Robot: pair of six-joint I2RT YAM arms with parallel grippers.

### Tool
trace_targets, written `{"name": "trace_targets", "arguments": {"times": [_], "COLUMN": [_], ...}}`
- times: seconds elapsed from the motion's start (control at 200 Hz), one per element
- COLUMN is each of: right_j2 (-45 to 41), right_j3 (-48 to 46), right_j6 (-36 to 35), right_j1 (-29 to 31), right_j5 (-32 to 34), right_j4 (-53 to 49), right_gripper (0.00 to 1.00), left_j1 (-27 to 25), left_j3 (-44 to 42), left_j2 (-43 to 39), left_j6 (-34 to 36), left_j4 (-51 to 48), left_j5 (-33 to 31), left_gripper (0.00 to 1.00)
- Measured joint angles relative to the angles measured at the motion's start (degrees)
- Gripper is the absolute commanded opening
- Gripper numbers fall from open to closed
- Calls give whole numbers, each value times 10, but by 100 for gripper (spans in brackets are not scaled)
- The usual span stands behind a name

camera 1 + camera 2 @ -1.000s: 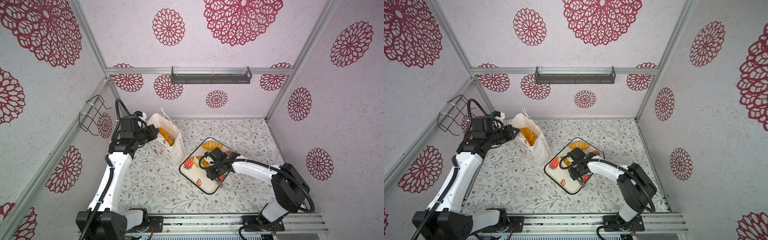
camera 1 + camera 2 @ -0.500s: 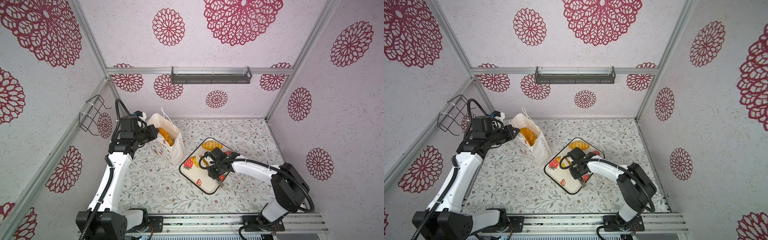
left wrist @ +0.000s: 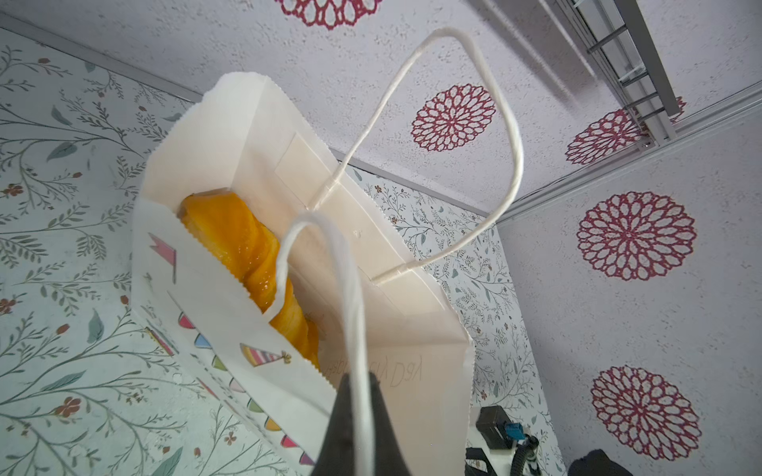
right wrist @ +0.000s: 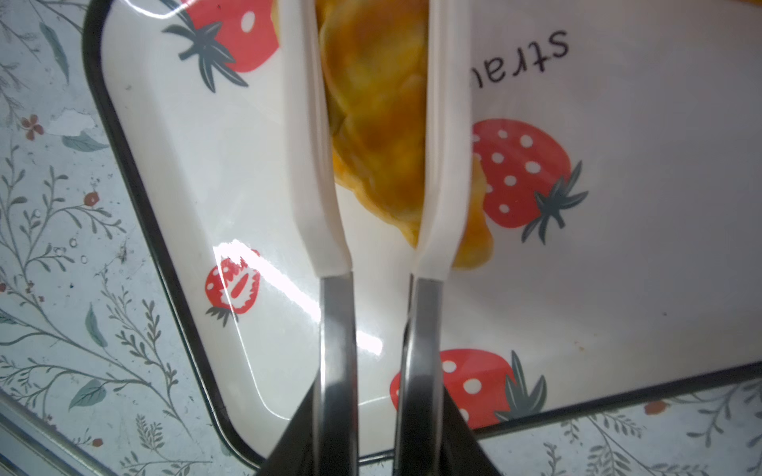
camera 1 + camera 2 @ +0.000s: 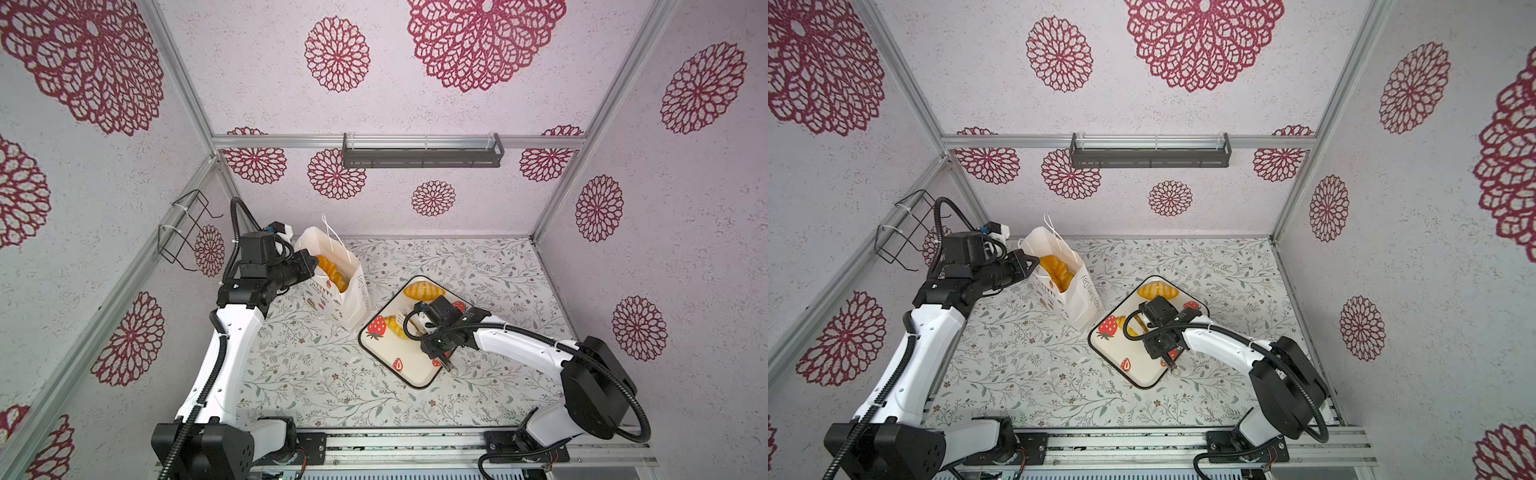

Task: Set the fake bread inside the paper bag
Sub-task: 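Lift the croissant off the tray with the right tongs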

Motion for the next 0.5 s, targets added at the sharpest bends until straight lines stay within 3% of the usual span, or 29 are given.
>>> {"name": "trace_targets", "arguments": {"times": [0.5], "right_j2": [-87], "right_j3": [-46], "right_j6": [21], "right_j1": [-34], "right_j5": [3], "right_j4": [3], "right_gripper": [18], "left_j1": [0], "left_j3": [0], "left_j2": [-1], "left_j6": [1], "left_j4": [0], "left_j5": [1], "left_gripper": [0]}}
